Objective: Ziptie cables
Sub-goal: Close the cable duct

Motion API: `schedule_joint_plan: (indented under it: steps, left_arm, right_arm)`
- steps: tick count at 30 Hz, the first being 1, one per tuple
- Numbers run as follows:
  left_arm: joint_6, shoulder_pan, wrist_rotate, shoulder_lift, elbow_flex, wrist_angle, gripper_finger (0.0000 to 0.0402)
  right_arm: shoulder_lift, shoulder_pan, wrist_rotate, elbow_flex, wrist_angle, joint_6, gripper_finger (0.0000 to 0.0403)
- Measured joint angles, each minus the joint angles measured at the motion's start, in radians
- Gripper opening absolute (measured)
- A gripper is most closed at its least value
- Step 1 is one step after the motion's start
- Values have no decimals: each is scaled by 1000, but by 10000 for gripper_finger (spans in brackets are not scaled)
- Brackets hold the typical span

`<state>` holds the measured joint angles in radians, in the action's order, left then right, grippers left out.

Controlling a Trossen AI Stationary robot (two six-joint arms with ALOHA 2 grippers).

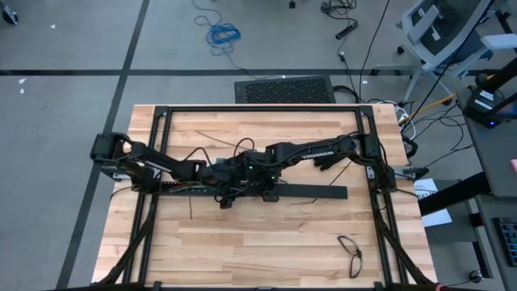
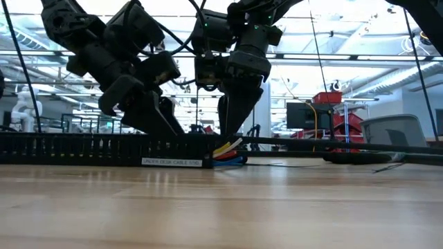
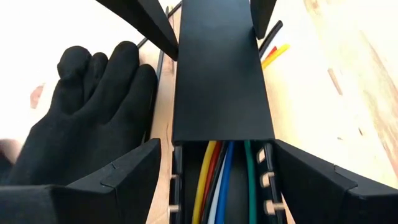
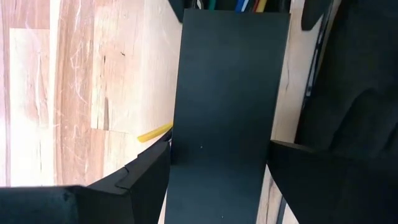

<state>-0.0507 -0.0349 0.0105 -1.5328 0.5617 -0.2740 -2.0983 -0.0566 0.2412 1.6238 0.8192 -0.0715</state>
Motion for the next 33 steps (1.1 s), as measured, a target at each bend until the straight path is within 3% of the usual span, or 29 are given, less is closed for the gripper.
schedule_joint_plan:
  steps: [11, 22, 33]
  left_arm:
    - [19, 0, -11, 8, 0, 26, 295]
    - [71, 0, -35, -35, -45, -92, 293]
    - [71, 1, -42, -35, -63, -123, 239]
  right_arm:
    - [-1, 0, -4, -2, 1, 0, 256]
    - [-2, 0, -7, -3, -2, 0, 256]
    - [-2, -1, -7, -4, -22, -2, 256]
